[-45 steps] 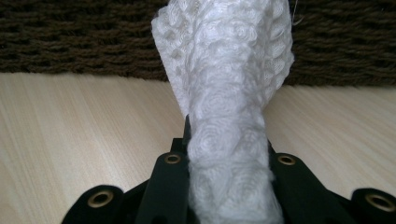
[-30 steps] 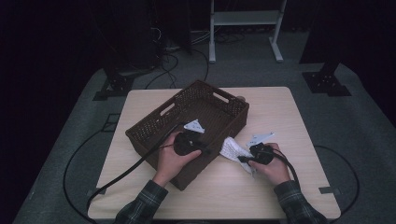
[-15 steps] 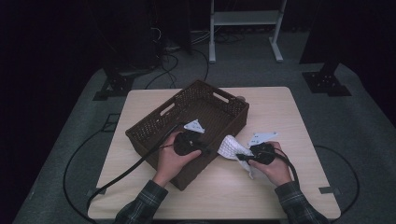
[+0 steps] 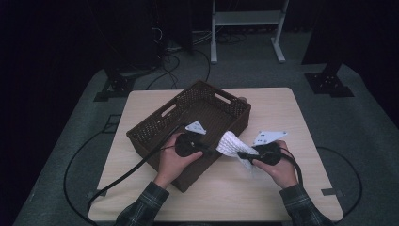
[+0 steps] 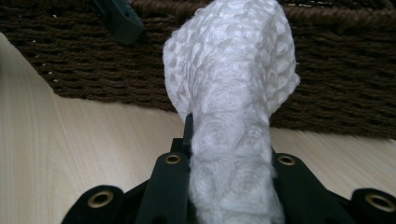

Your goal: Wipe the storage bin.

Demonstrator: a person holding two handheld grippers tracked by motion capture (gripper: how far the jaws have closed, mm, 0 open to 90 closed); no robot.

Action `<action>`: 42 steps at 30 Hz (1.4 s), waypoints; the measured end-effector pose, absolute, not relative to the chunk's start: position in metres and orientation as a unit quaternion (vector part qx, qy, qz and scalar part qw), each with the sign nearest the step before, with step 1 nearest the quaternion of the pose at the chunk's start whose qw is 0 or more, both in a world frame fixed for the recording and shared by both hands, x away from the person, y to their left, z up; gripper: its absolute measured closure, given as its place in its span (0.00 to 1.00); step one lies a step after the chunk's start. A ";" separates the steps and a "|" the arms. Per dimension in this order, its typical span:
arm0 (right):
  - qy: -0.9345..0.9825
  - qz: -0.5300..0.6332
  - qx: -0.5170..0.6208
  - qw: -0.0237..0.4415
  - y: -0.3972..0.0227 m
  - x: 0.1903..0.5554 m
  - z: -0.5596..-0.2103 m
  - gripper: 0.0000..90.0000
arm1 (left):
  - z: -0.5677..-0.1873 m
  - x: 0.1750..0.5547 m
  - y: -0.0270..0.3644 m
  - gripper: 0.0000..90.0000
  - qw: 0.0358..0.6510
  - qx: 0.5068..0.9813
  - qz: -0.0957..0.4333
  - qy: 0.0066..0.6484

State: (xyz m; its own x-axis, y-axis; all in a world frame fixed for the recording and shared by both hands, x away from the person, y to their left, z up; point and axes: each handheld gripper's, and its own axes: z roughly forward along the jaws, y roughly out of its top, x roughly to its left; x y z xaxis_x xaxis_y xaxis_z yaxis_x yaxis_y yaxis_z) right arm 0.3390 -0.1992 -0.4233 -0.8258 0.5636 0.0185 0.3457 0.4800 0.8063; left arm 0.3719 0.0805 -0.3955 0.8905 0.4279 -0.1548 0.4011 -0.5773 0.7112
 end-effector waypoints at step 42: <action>0.898 0.348 0.259 0.079 -0.177 0.343 -0.473 0.84 | -0.396 0.372 0.080 0.77 0.394 0.889 0.017 0.233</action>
State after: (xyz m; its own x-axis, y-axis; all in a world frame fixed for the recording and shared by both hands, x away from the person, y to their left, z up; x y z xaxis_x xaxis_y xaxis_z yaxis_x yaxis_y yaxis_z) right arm 0.3432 -0.1771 -0.4726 -0.8531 0.5203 0.0395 0.4111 0.6236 0.6650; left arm 0.3720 0.0804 -0.3956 0.8913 0.4269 -0.1528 0.3999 -0.5814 0.7085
